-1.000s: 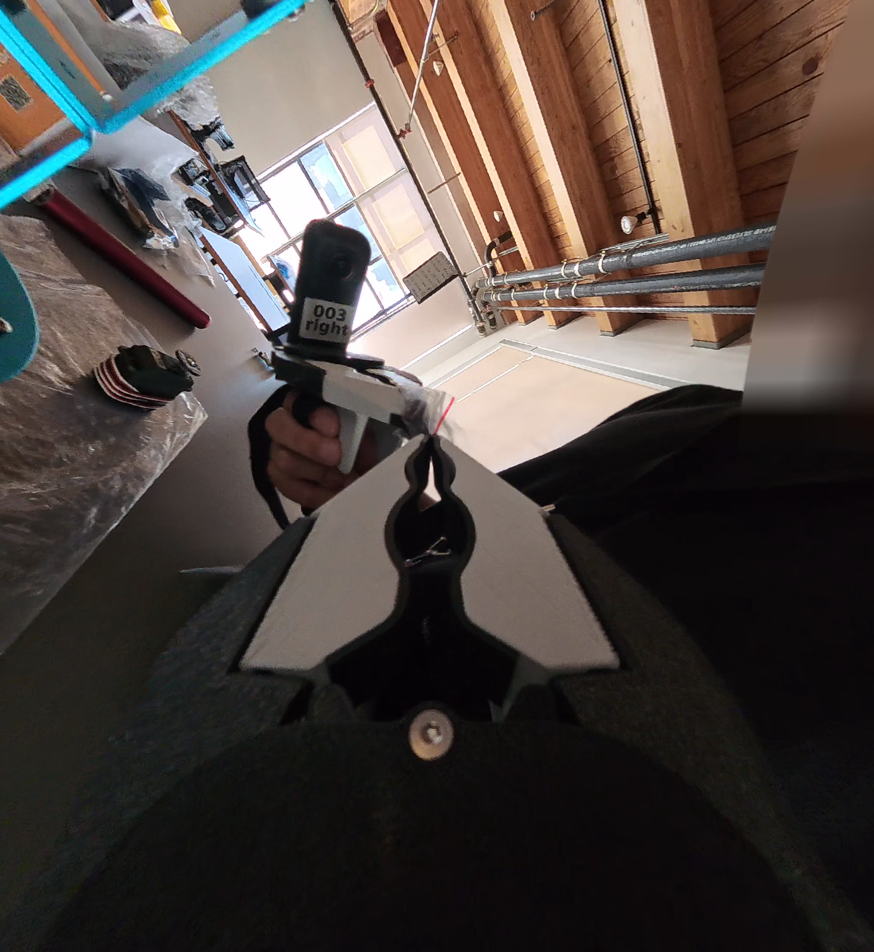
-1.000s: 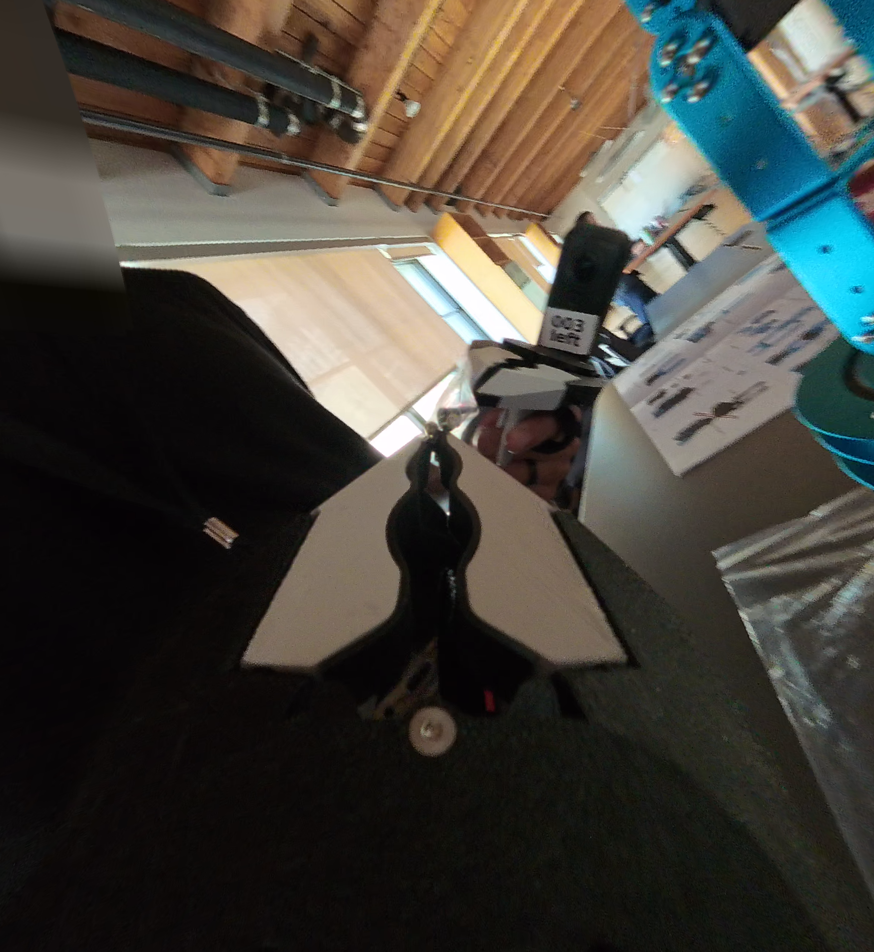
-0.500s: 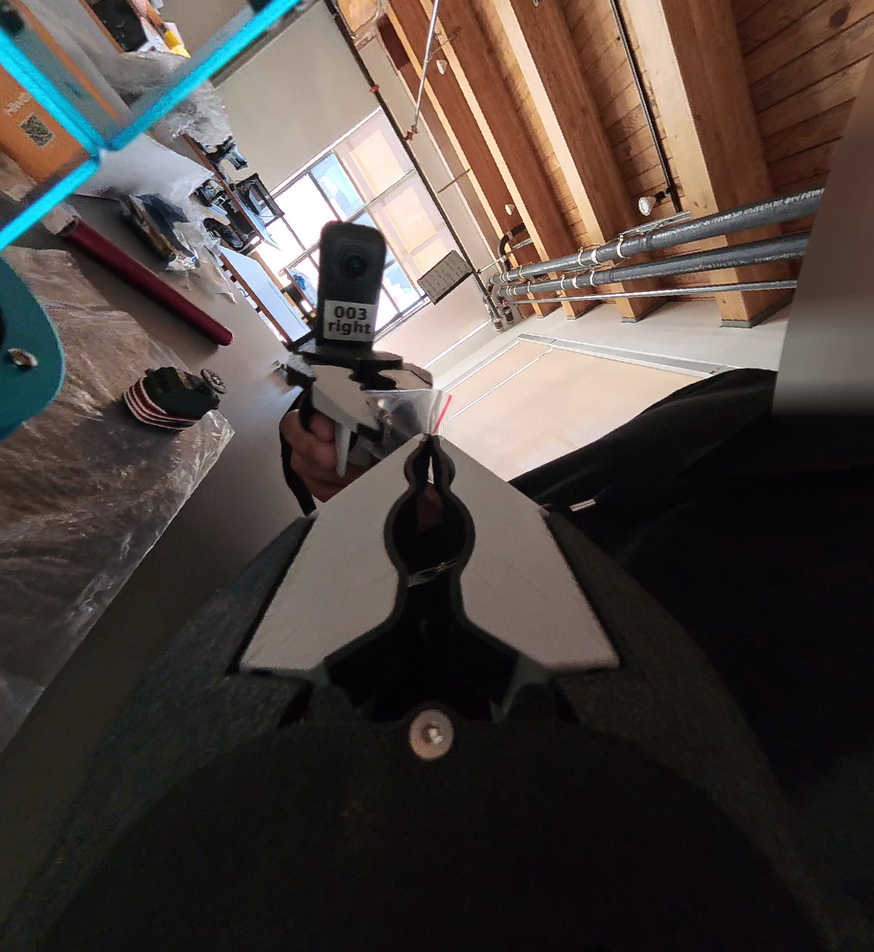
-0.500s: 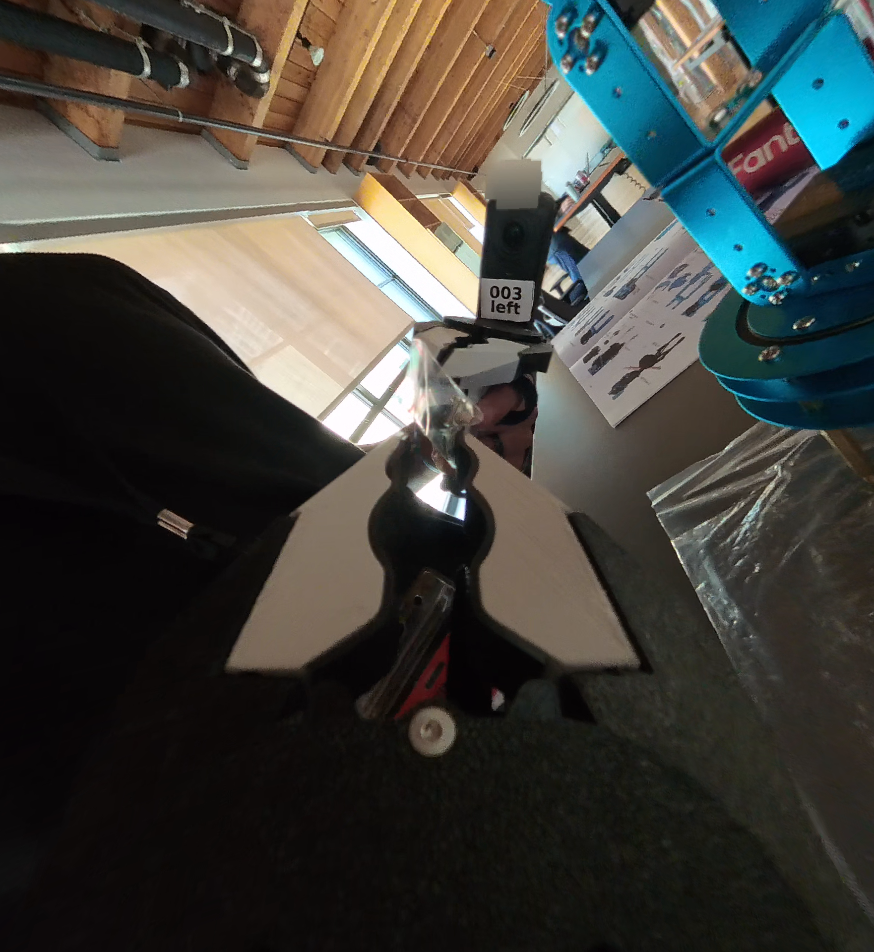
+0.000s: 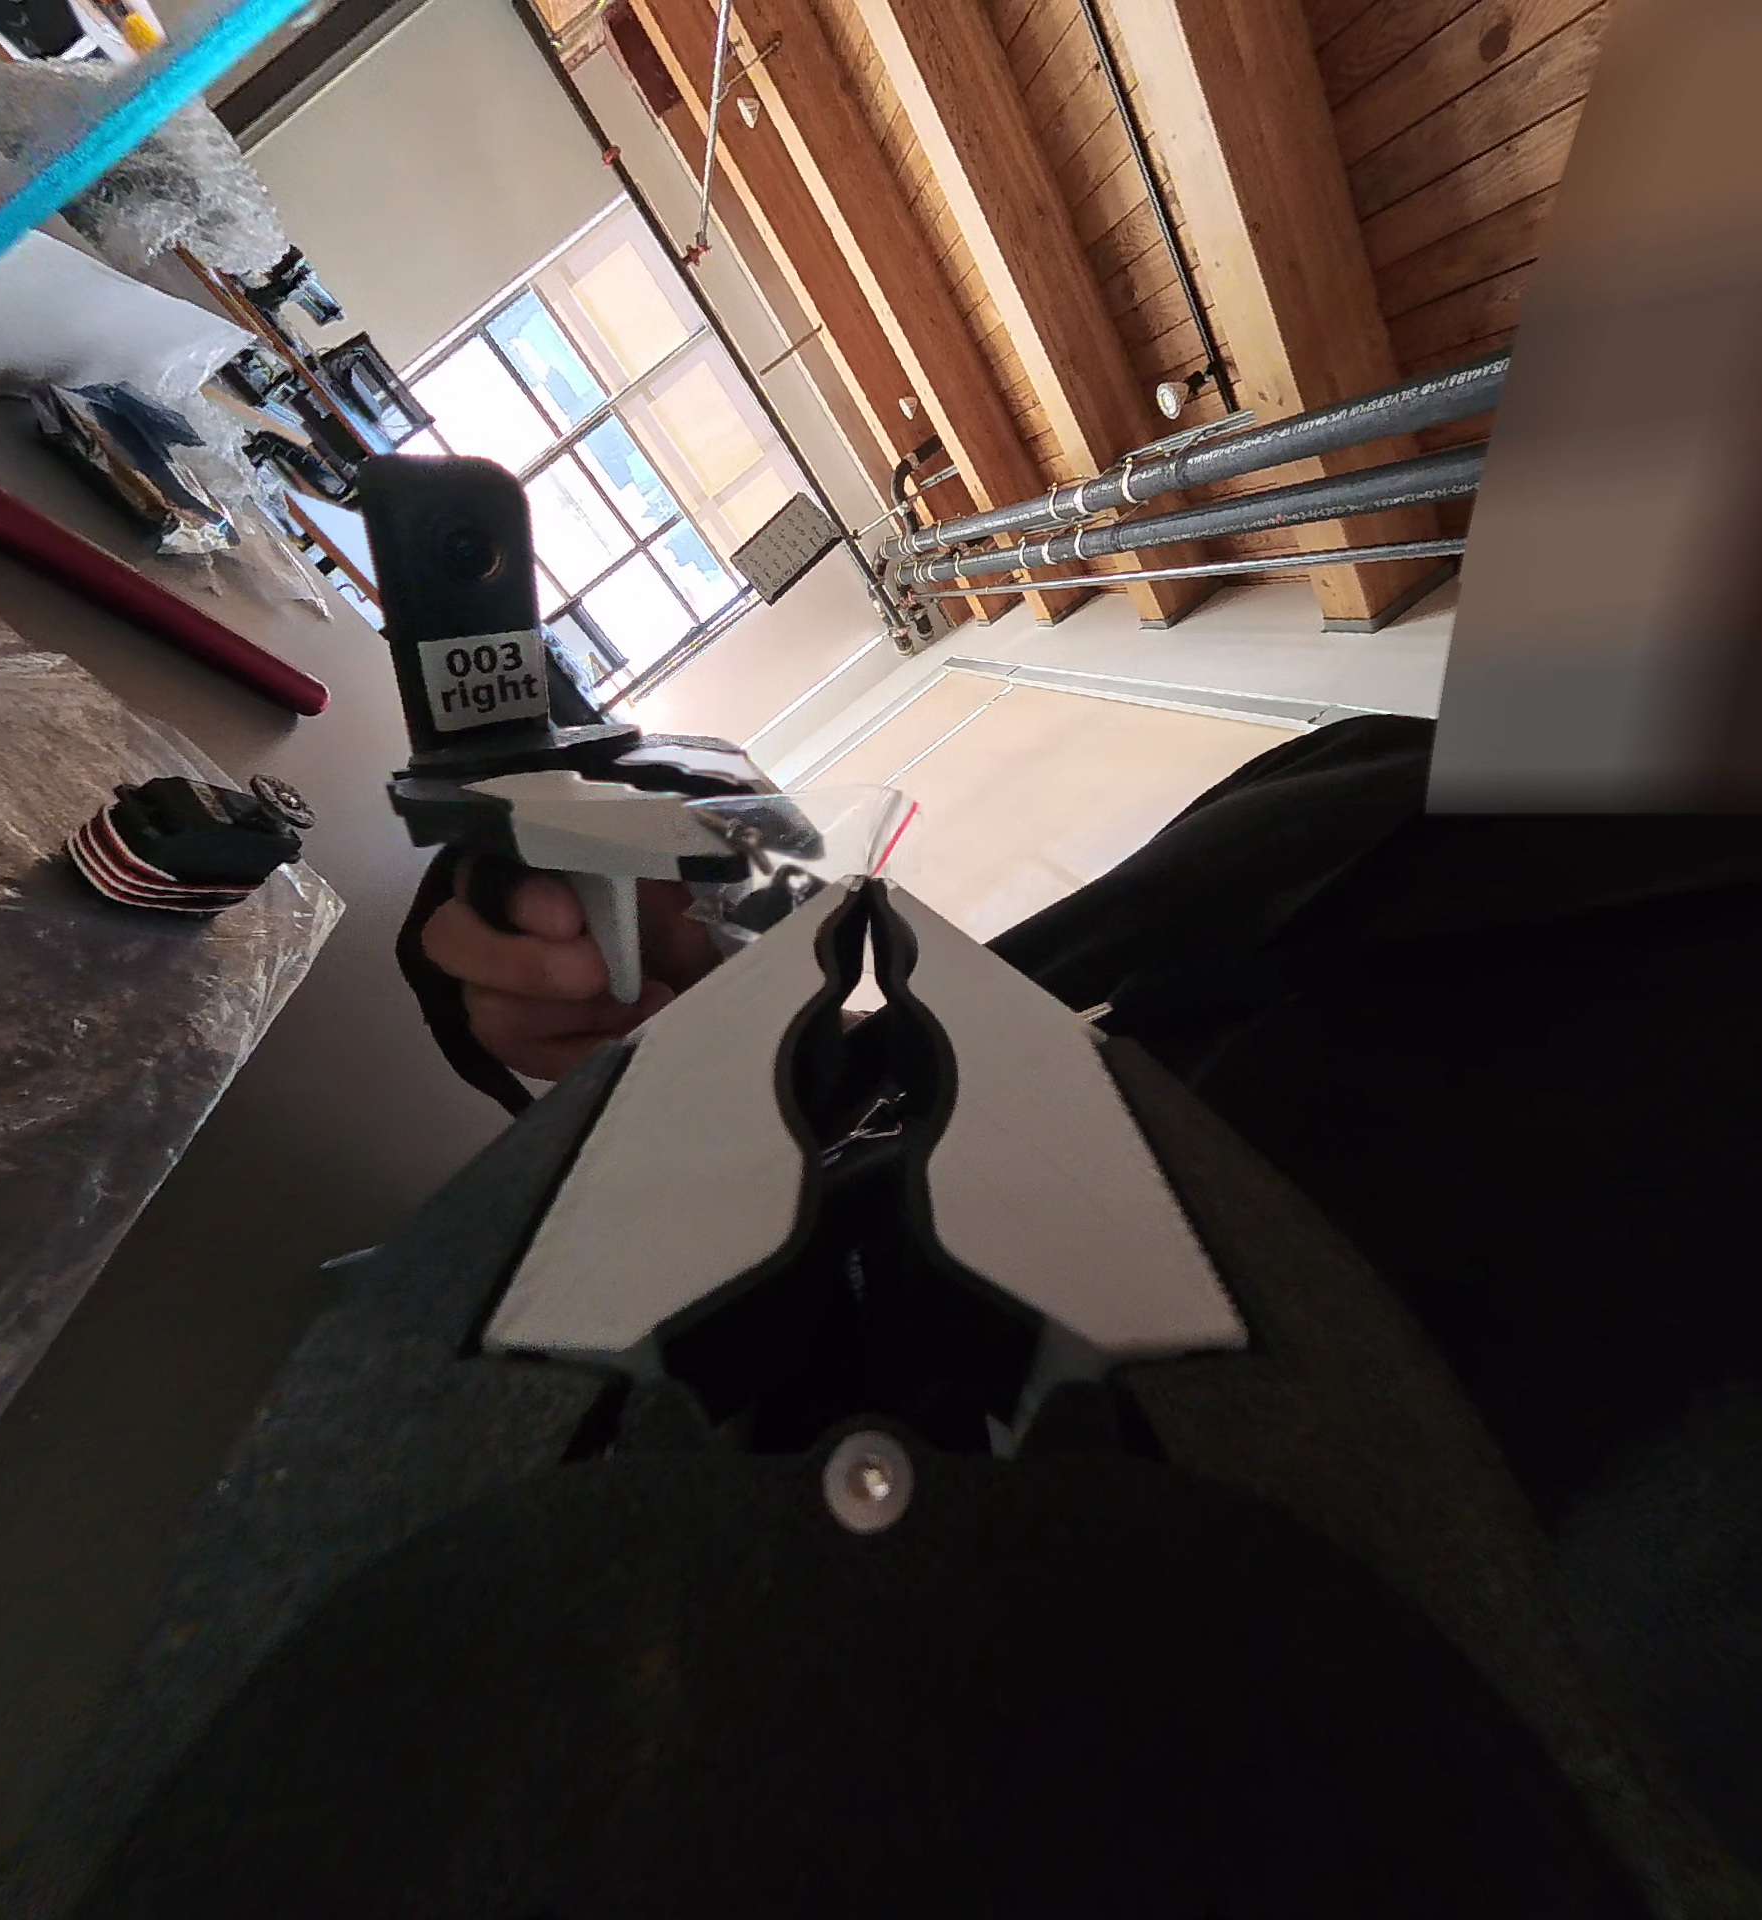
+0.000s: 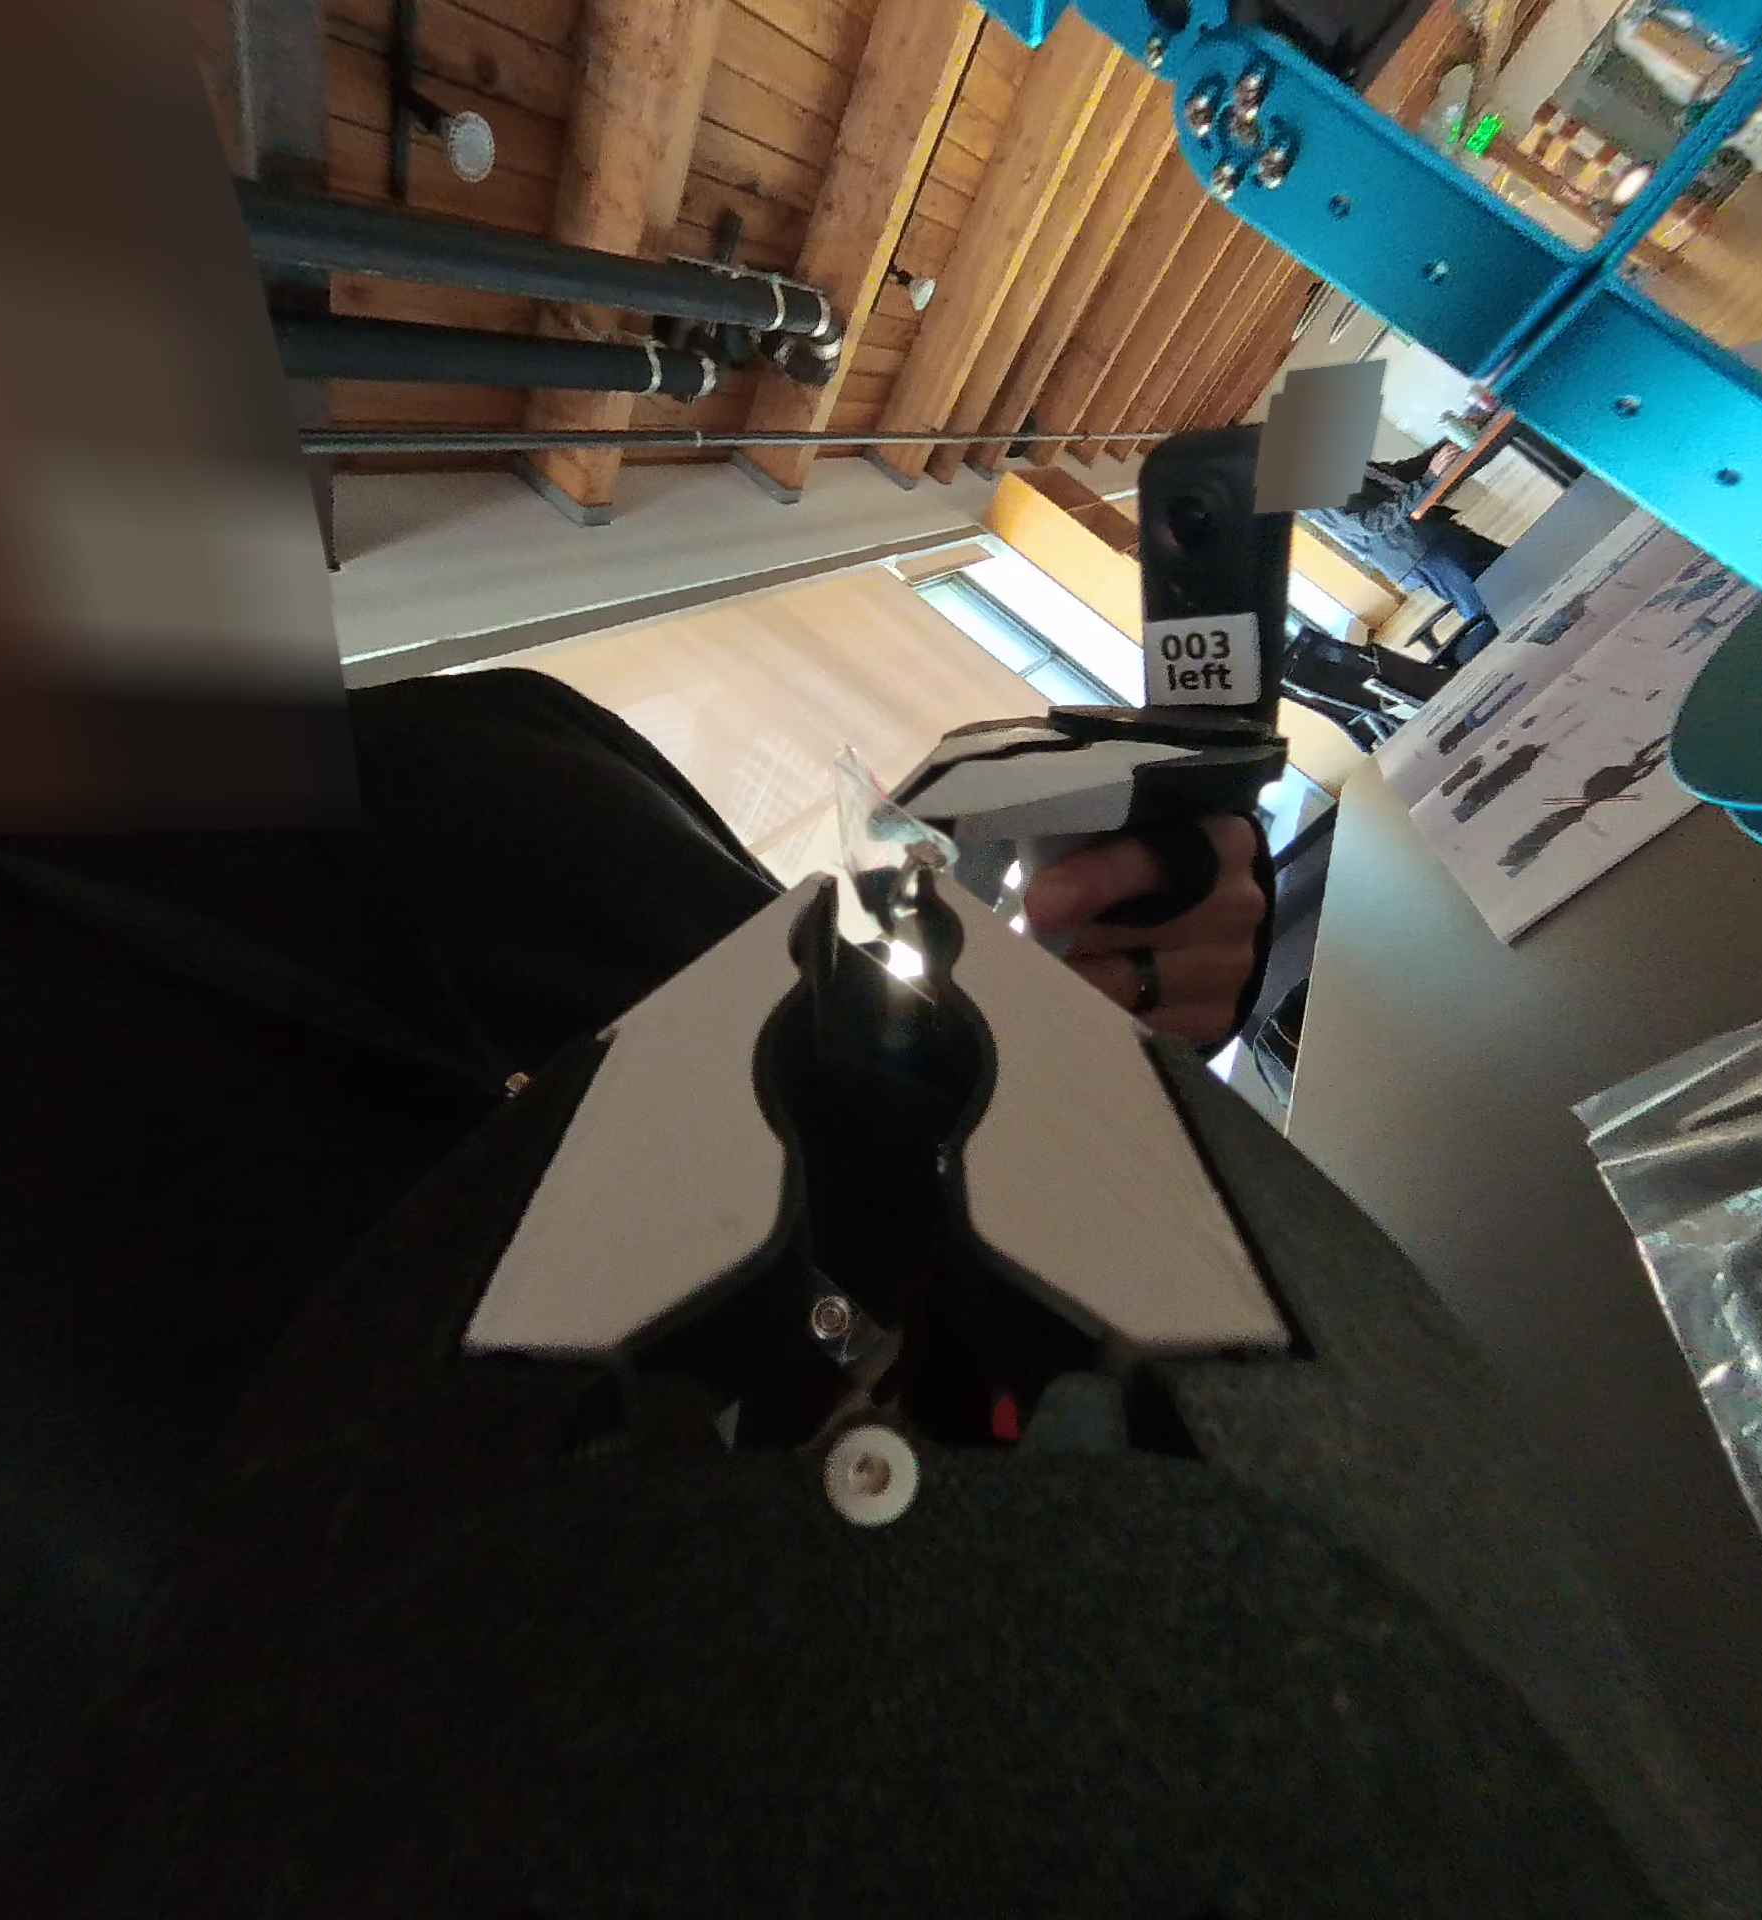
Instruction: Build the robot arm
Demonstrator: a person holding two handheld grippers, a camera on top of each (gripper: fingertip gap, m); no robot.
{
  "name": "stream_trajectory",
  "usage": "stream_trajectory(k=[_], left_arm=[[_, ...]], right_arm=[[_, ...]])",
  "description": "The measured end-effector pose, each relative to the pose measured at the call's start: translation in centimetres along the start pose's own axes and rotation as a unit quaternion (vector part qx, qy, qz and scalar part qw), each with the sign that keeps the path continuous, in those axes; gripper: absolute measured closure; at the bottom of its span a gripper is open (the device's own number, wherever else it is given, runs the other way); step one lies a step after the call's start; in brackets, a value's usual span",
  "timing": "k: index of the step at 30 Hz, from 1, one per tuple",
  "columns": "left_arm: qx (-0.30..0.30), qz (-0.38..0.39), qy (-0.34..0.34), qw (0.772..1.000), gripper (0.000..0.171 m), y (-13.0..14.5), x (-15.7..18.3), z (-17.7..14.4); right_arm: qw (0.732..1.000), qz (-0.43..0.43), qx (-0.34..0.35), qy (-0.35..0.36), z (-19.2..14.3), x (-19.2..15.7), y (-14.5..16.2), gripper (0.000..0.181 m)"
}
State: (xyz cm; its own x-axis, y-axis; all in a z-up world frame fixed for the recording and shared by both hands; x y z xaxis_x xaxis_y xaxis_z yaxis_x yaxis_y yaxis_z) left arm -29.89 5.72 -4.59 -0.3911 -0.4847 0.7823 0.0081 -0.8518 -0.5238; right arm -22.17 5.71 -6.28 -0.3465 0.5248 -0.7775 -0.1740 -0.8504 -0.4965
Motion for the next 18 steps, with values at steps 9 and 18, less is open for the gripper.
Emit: stream_trajectory(k=[9,18], left_arm=[[-0.007,-0.007,-0.003,1.0,0.171,0.4,-0.3,0.0],[0.021,-0.017,-0.073,0.997,0.171,-0.1,-2.7,-1.5]], right_arm=[[1.0,0.005,0.013,-0.007,0.2,0.1,-0.4,0.173],[0.991,-0.058,0.02,0.119,-1.1,1.6,-1.0,0.177]])
Point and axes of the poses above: each gripper's, where its closed fingertips meet, z out along the fingers, y out of its underside, x = y × z across the jaws, the point moved 3 cm from there along -z, back along the fingers, and after that the axes turned 2 degrees about y, right-handed, at the moved point
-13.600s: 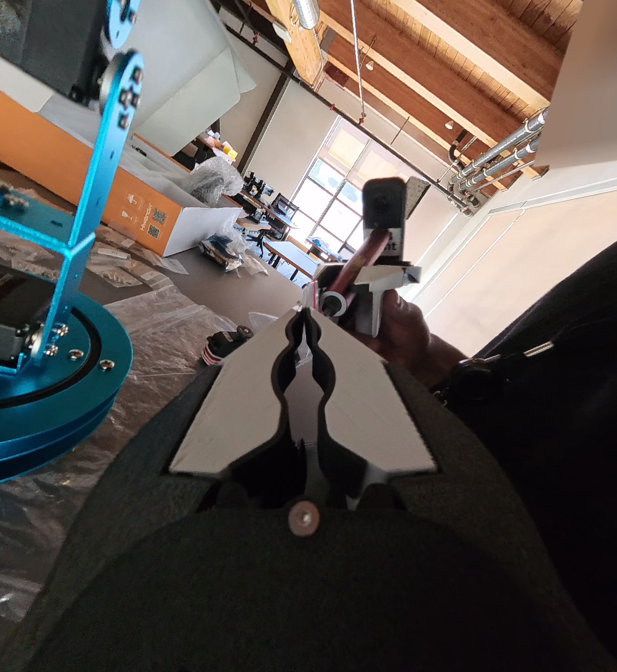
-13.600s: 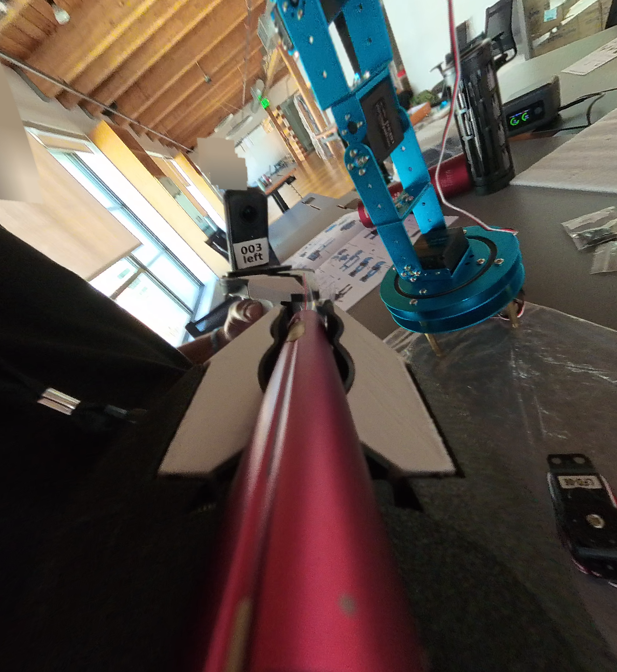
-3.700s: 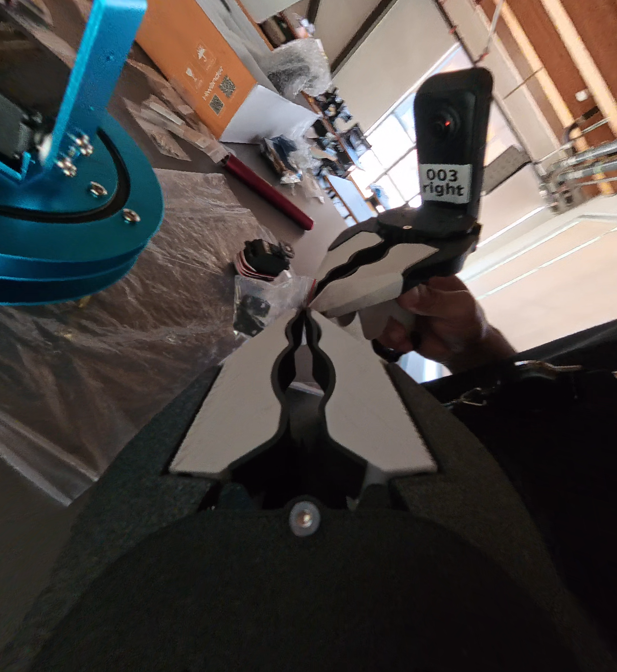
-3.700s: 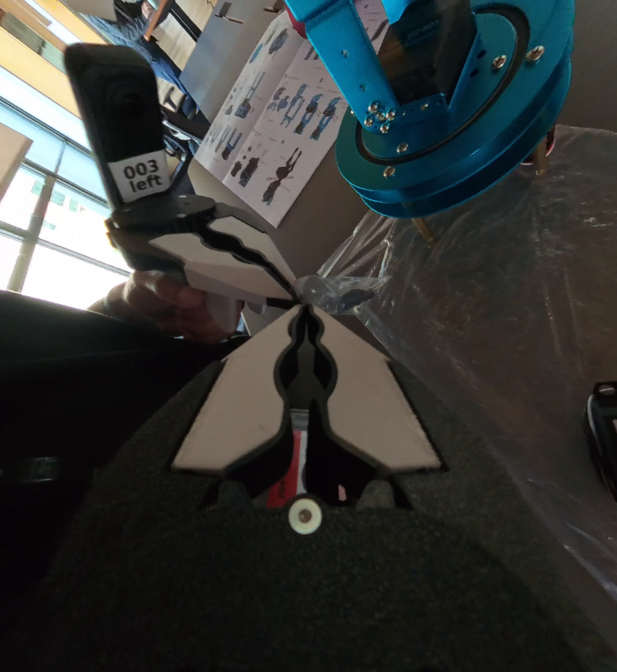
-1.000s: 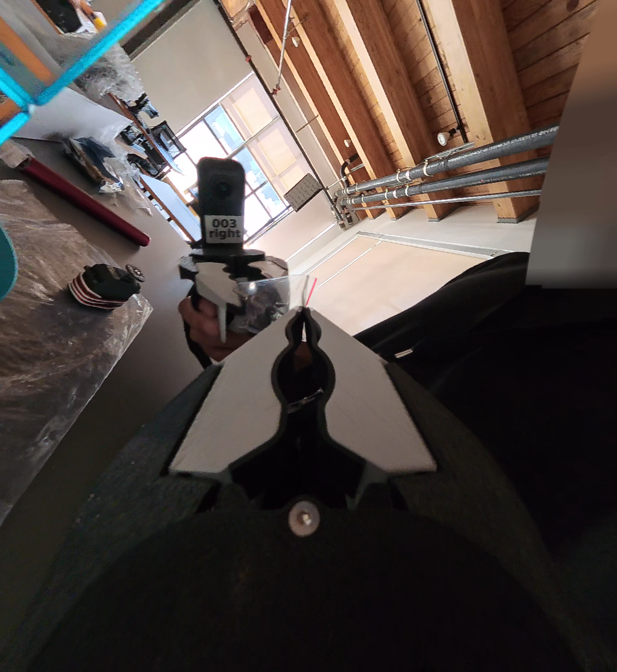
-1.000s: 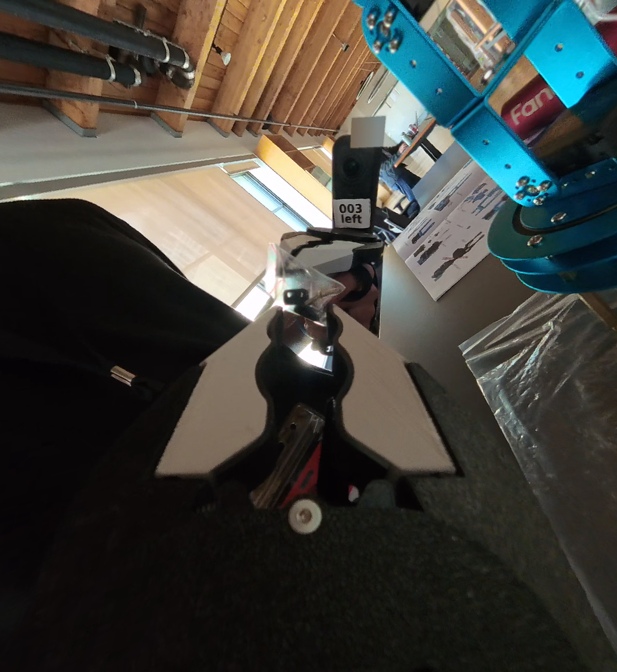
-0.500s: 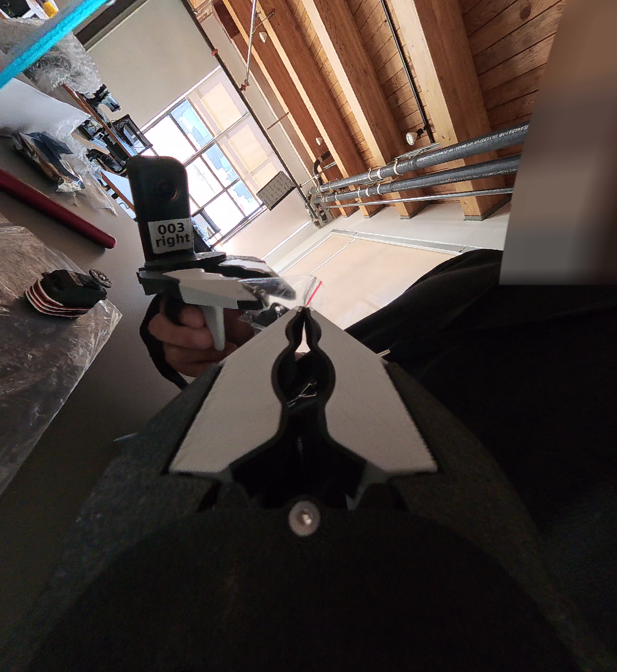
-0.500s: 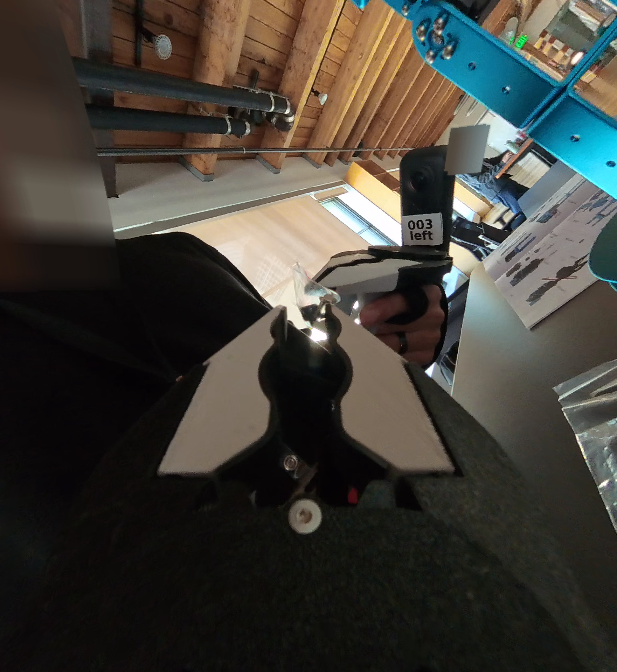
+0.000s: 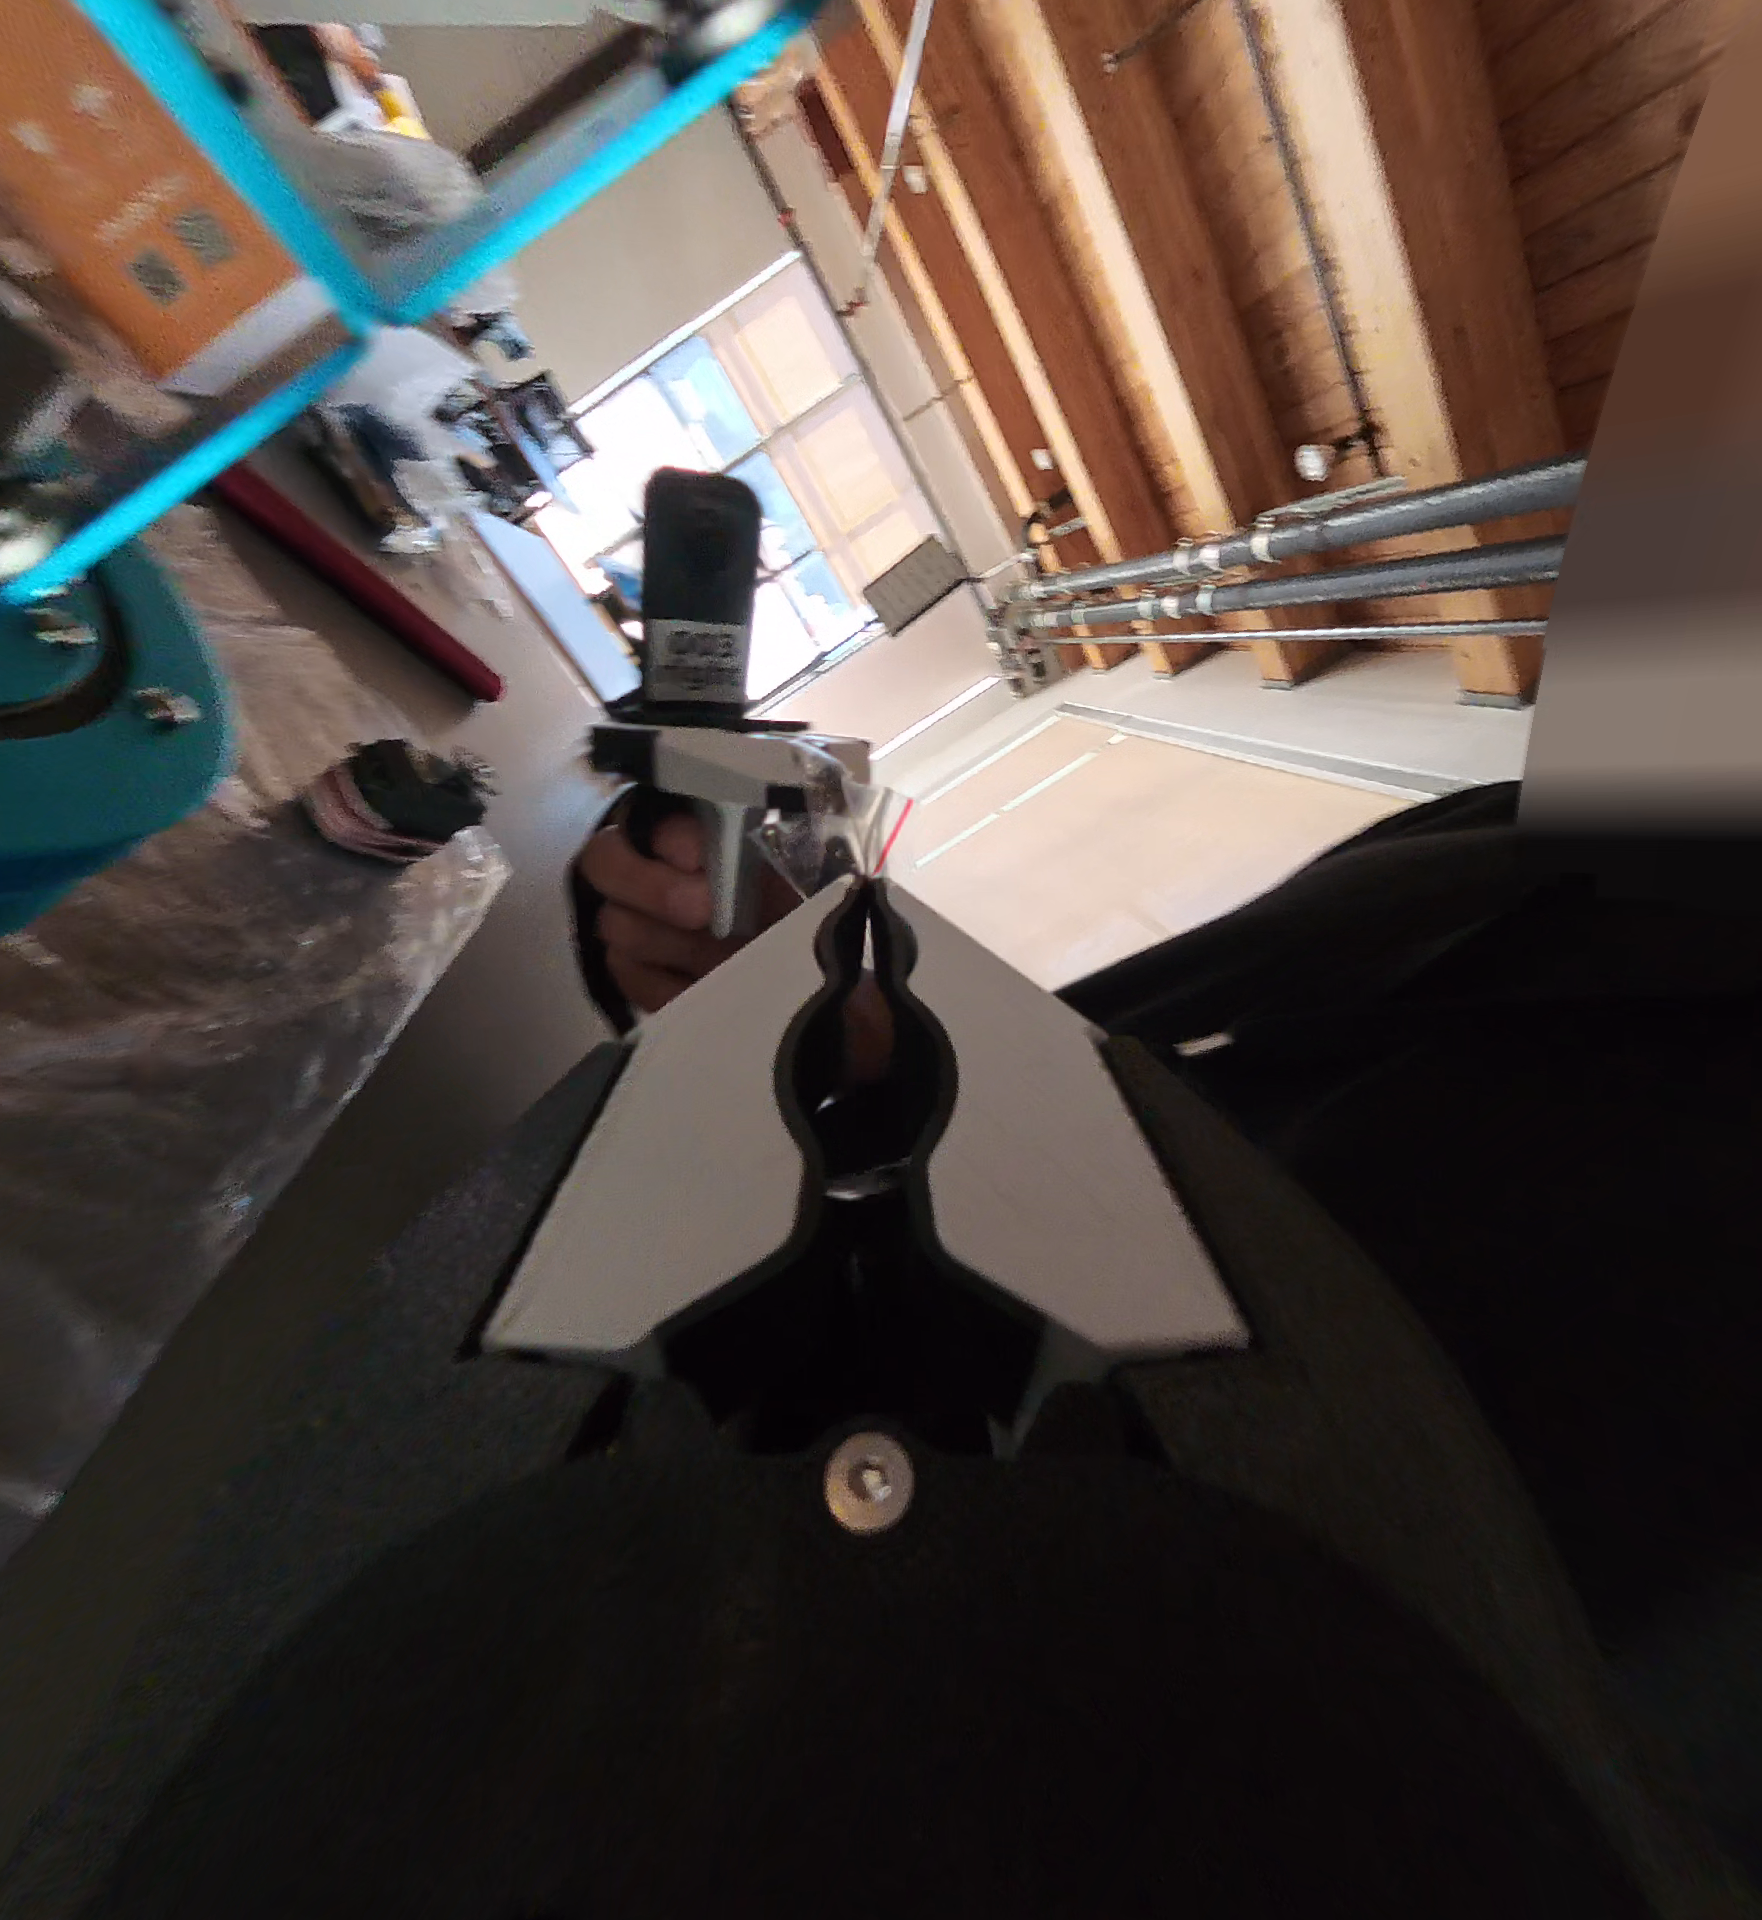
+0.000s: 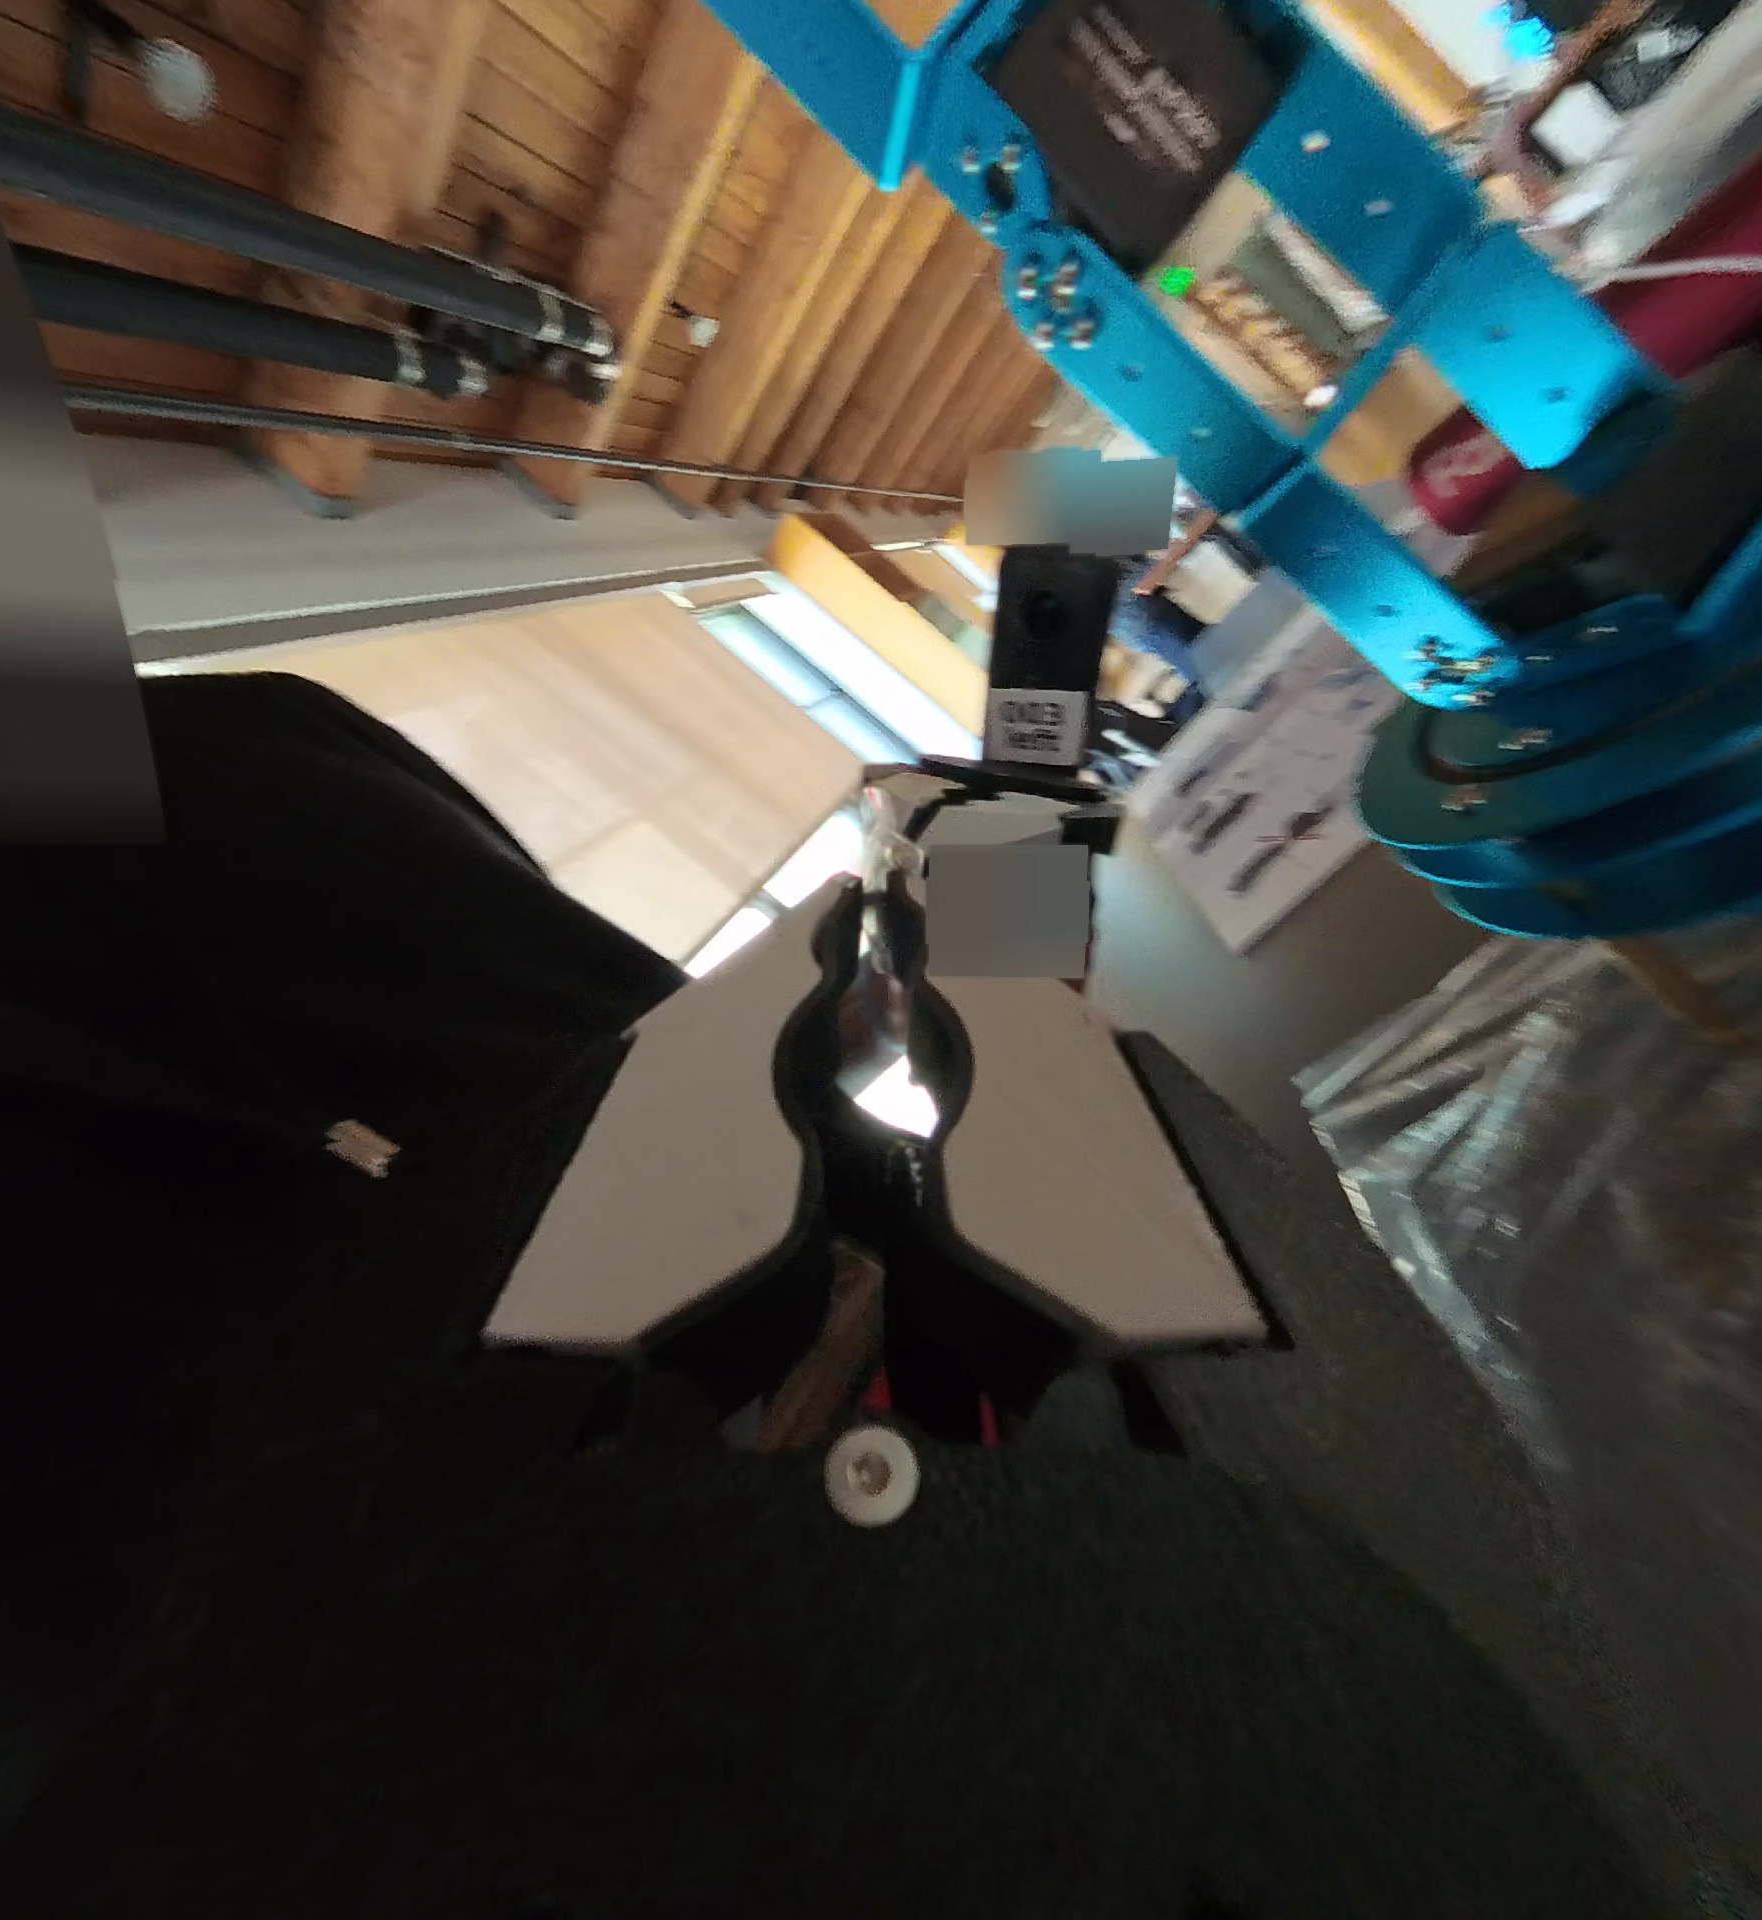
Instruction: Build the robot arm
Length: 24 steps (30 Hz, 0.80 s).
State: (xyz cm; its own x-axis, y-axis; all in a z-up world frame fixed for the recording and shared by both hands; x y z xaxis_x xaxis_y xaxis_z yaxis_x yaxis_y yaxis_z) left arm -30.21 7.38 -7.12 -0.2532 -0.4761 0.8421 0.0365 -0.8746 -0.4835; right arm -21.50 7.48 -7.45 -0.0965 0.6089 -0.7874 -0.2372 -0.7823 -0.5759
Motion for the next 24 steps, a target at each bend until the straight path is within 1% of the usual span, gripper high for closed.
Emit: stream_trajectory(k=[3,5,7,9,12,14,15,16,18,19,20,23,24], left_arm=[[-0.007,0.003,-0.059,0.998,0.171,0.5,-2.2,0.1],[-0.015,0.003,-0.101,0.995,0.171,1.0,-3.8,0.2],[-0.027,0.005,-0.138,0.99,0.162,1.6,-5.1,0.1],[-0.035,0.014,-0.163,0.986,0.16,2.0,-5.8,-0.1],[-0.061,0.033,-0.187,0.98,0.159,2.9,-6.3,-0.2],[-0.078,0.047,-0.201,0.975,0.16,3.4,-6.6,0.0],[-0.087,0.058,-0.207,0.973,0.16,3.7,-6.6,0.2],[-0.098,0.068,-0.21,0.97,0.16,4.0,-6.6,0.4],[-0.116,0.083,-0.215,0.966,0.159,4.6,-6.6,0.8],[-0.12,0.089,-0.218,0.964,0.16,4.7,-6.6,1.0],[-0.122,0.093,-0.22,0.963,0.16,4.9,-6.6,1.1],[-0.132,0.108,-0.23,0.958,0.16,5.2,-6.5,1.2],[-0.137,0.116,-0.237,0.955,0.16,5.4,-6.5,1.2]], right_arm=[[0.996,-0.025,-0.018,0.087,-0.9,1.7,0.3,0.178],[0.988,-0.037,-0.032,0.145,-1.9,2.8,0.5,0.178],[0.98,-0.043,-0.031,0.191,-3.4,3.4,0.1,0.177],[0.971,-0.054,-0.03,0.233,-5.3,3.7,-0.7,0.177],[0.941,-0.096,-0.031,0.323,-8.6,4.1,-2.9,0.177],[0.904,-0.146,-0.063,0.396,-11.1,5.0,-4.2,0.177],[0.889,-0.159,-0.085,0.421,-12.1,5.7,-4.7,0.177],[0.88,-0.164,-0.104,0.433,-12.8,6.2,-5.0,0.177],[0.863,-0.185,-0.119,0.456,-14.2,7.5,-6.0,0.177],[0.855,-0.177,-0.138,0.467,-15.0,8.6,-5.9,0.177],[0.854,-0.16,-0.161,0.469,-15.6,9.5,-5.5,0.177],[0.858,-0.136,-0.164,0.467,-16.7,11.2,-5.2,0.177],[0.853,-0.129,-0.178,0.473,-17.1,11.7,-4.7,0.177]])
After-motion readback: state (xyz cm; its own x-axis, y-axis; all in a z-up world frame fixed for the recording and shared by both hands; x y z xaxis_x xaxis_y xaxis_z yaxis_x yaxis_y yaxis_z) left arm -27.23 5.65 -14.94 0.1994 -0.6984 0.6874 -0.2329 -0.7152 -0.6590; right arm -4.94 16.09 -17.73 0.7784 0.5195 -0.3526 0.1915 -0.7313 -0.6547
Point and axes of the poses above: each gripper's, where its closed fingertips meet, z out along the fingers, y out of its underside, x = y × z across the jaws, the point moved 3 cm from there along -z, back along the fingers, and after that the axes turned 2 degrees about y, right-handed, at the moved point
